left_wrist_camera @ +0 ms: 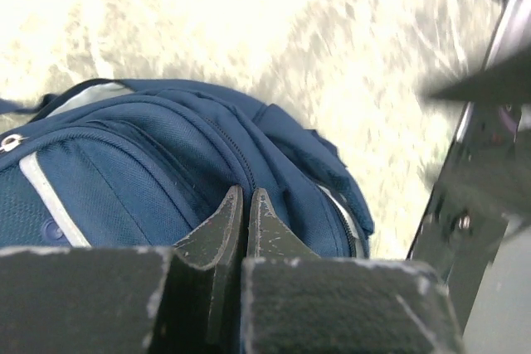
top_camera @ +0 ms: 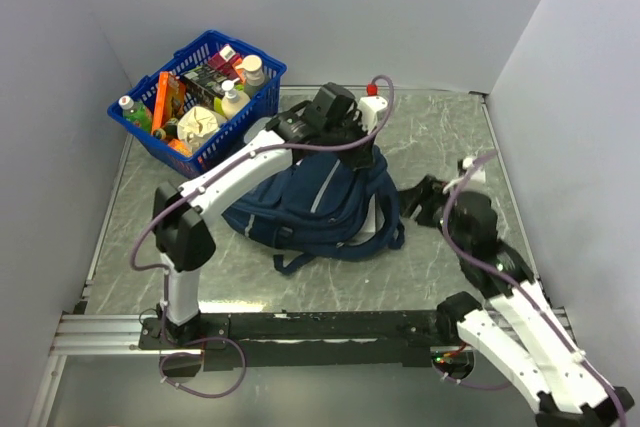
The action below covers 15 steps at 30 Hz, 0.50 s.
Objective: Pack the student bag
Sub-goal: Adjust the student bag at the center of the board, then zip the student bag at the center of the board.
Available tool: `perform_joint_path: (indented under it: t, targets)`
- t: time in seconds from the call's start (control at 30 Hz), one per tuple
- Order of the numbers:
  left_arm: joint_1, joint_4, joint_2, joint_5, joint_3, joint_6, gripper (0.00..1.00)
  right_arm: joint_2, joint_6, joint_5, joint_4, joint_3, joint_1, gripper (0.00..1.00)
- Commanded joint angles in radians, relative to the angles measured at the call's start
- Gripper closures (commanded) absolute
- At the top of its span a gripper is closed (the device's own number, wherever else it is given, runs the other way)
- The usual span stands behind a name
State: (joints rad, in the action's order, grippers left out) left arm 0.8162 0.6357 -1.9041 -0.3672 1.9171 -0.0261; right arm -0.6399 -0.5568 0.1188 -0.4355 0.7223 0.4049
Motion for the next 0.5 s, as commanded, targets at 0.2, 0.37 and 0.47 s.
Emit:
perform_joint_path:
  t: [0.2, 0.37, 0.47]
  targets:
    - [-0.069, -0.074, -0.133, -0.104, 0.246, -0.081, 0.28, 0.066, -0.195, 0.2, -0.052, -0.199, 0.438, 0.29]
    - [-0.182, -0.073, 0.04, -0.154, 0.054, 0.0, 0.01, -0.081, -0.229, 0.188, -0.014, -0.172, 0.573, 0.32]
    - [-0.264, -0.065, 0.14, -0.246, -0.044, 0.015, 0.01, -0.179, -0.262, 0.168, 0.055, -0.176, 0.635, 0.37]
